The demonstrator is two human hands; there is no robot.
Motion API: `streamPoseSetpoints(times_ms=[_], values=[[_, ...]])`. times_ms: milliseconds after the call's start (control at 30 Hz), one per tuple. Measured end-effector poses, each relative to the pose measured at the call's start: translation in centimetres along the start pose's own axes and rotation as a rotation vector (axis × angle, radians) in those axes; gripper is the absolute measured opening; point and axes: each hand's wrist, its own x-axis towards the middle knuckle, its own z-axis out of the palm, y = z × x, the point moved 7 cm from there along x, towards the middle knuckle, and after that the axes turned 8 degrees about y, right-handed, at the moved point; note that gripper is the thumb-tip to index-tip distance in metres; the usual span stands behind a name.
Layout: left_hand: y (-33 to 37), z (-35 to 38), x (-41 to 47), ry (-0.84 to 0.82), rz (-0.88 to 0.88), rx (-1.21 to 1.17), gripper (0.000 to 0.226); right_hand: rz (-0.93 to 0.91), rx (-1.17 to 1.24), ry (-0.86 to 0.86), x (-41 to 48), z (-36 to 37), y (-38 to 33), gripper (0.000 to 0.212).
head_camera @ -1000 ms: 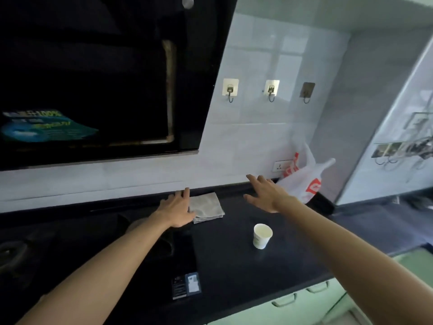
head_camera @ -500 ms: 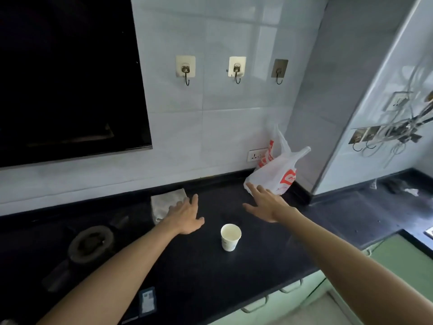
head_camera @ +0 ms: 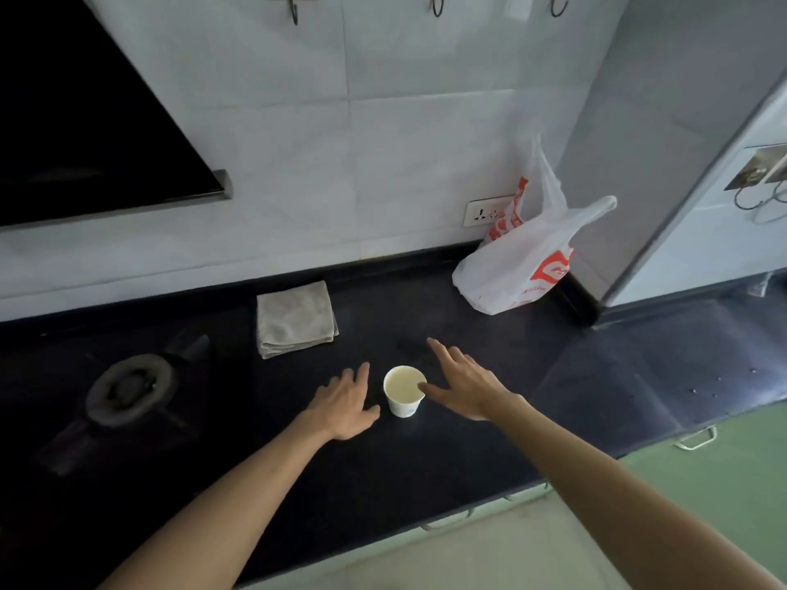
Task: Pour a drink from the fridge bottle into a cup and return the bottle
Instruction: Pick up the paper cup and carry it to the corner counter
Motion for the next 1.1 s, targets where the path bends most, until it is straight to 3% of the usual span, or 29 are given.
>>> streamPoseSetpoints(times_ms=[333, 733, 933, 1100], values=[[0.6, 2.2, 2.0, 0.015, -0.034, -0.090, 0.081, -0.084, 0.164, 0.046, 0.7, 6.1, 0.2, 0.096], [0.3, 3.6, 2.3, -0.027, -0.085, -0.210, 0.075, -0.068, 0.481, 0.208, 0.6, 7.9, -0.6, 0.083], [-1.7, 2.4, 2.2, -0.014, -0.345, -0.612, 0.066, -0.073, 0.535, 0.301, 1.3, 5.7, -1.7, 0.077], [-2.6, 0.0, 1.5, 0.094, -0.658, -1.342, 0.045, -0.148, 0.561, 0.350, 2.6, 1.7, -4.5, 0.077]])
